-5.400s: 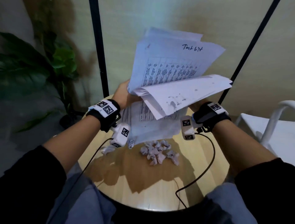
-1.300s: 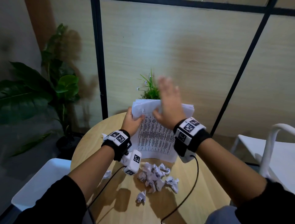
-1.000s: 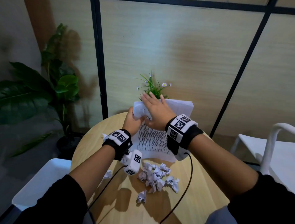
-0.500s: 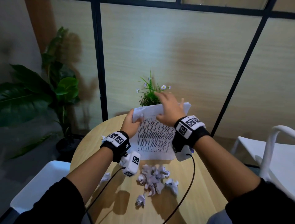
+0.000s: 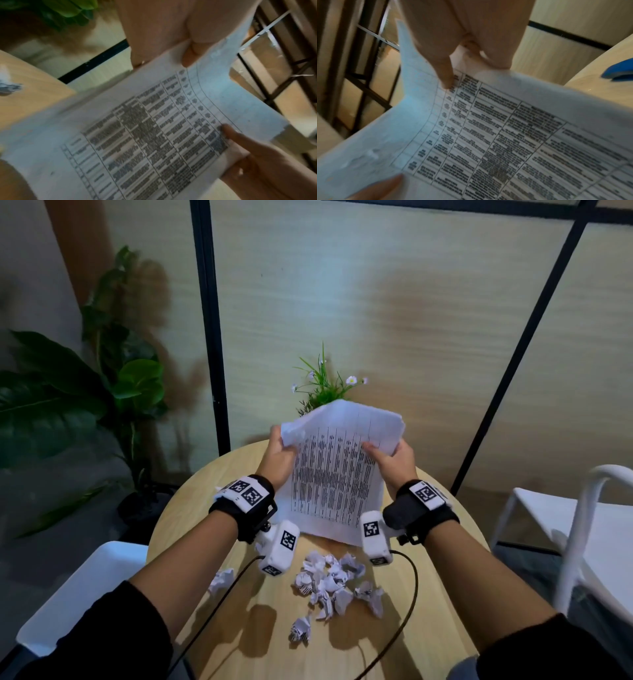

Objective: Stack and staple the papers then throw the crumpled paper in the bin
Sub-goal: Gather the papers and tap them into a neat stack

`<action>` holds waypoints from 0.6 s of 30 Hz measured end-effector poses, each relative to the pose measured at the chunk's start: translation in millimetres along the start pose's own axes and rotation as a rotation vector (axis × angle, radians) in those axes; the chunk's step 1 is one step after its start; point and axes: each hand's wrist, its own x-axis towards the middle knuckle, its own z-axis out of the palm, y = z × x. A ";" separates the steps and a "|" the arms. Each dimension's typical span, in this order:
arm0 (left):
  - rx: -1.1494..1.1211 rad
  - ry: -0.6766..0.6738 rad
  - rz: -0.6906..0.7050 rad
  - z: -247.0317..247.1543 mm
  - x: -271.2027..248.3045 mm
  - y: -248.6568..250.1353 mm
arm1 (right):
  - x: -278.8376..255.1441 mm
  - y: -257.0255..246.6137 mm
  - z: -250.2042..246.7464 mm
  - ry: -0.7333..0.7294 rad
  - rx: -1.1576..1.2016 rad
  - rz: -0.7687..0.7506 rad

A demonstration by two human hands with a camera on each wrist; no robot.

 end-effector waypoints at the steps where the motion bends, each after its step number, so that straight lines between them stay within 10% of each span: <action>1: -0.025 0.043 0.039 2.6 -2.1 7.8 | -2.7 -6.3 4.1 0.019 0.031 -0.039; 6: -0.090 0.235 0.161 2.4 -6.7 5.7 | -19.3 -16.3 5.3 0.079 0.095 -0.167; 13: 0.140 -0.044 -0.215 -5.7 -24.1 -73.2 | -21.7 54.5 -19.6 0.068 -0.142 0.057; 18: 0.220 -0.016 -0.224 -6.2 -15.6 -91.2 | -7.9 79.9 -21.3 0.016 -0.211 0.012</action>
